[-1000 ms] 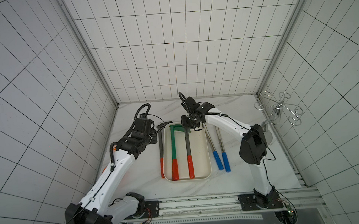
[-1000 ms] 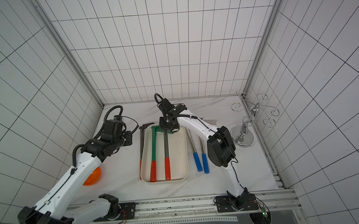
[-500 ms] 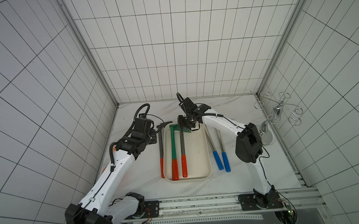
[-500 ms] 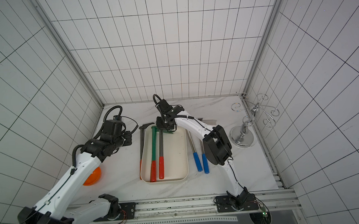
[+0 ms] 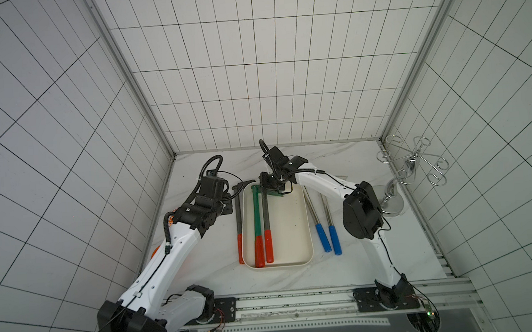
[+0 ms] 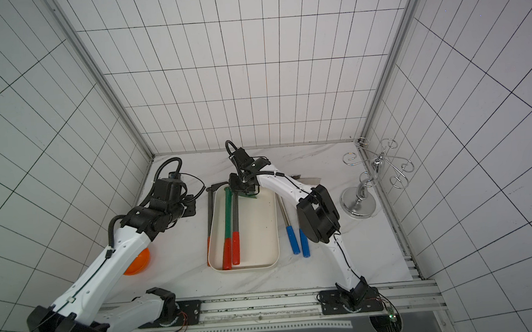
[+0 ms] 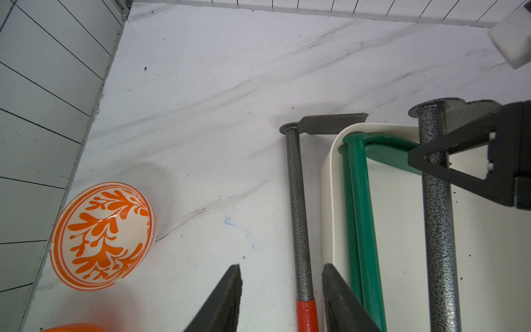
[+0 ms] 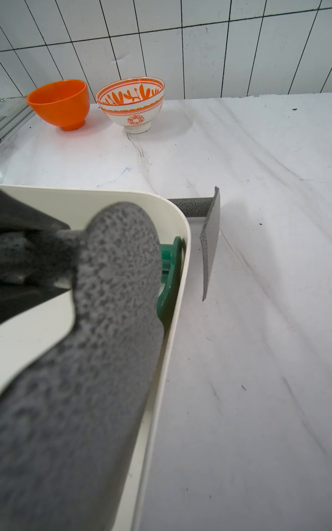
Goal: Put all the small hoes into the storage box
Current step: Place the hoe in the storage box.
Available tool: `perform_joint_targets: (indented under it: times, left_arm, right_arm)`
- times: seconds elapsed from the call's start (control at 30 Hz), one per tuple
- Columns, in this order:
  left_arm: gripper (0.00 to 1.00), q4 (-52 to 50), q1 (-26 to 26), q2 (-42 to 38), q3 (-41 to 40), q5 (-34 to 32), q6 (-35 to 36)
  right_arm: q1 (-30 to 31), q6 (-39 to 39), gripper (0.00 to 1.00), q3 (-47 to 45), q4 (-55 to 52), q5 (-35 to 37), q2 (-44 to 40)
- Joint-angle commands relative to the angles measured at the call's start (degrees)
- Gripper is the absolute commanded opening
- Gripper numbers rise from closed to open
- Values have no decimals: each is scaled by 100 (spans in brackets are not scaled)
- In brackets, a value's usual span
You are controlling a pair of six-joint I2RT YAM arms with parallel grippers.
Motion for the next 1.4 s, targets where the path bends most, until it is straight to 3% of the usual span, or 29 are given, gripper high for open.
perform_joint_targets:
  times: [0.0,0.6,1.37]
  left_arm:
    - [48,128,37,-97,-84,-79,1]
    - [48,163,46,-72,-128,-62,-5]
    - [48,189,55,-79,-179,-42,-6]
  right_arm:
    - [45,148,0,681,176,-184,49]
    - [36,232,0,311,468,-396,108]
    - [150,376,0,-414,743,-176,-227]
